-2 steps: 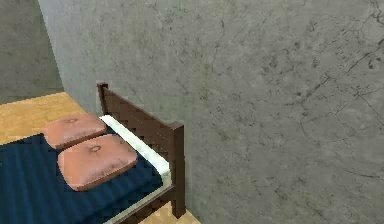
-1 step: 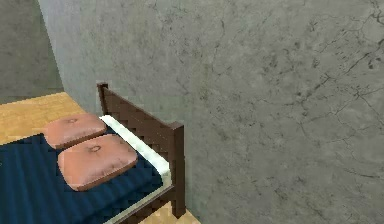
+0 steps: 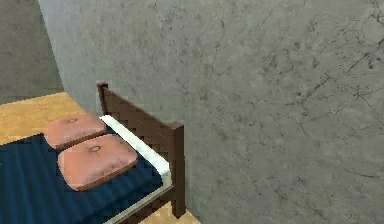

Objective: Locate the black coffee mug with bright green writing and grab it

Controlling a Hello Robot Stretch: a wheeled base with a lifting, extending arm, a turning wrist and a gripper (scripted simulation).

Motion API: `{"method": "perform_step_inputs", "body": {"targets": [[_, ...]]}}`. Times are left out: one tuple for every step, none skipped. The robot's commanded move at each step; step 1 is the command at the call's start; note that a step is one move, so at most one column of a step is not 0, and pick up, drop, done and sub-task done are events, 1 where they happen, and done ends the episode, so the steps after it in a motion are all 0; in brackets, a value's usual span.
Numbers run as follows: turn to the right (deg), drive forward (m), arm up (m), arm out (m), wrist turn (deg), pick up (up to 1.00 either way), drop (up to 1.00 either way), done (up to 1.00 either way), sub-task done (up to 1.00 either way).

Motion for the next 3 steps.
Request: {"method": "perform_step_inputs", "body": {"targets": [[0.0,0.00,0.00,0.00,45.0,0.00,0.00,0.00,0.00],[0.0,0.00,0.00,0.00,33.0,0.00,0.00,0.00,0.00],[0.0,0.00,-0.30,0.00,0.0,0.00,0.00,0.00,0.00]]}}
